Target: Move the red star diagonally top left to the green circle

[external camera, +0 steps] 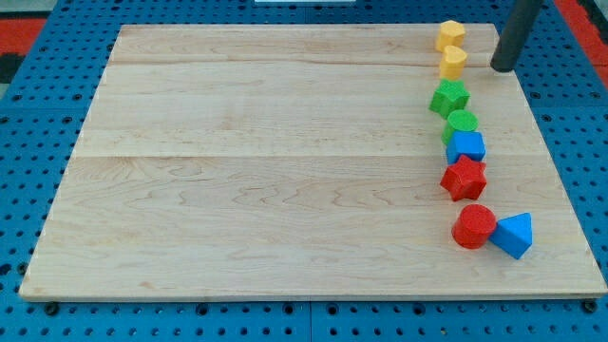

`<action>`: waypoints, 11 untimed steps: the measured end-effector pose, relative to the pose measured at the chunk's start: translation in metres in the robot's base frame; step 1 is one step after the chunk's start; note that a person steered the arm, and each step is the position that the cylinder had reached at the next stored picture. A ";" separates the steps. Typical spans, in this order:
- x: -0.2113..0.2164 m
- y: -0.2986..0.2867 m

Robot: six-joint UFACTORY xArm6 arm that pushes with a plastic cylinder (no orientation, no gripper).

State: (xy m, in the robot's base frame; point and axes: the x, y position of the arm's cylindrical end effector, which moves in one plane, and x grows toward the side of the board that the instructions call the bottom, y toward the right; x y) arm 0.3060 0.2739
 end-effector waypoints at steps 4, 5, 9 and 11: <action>0.196 -0.074; 0.192 -0.149; 0.118 -0.261; 0.067 -0.240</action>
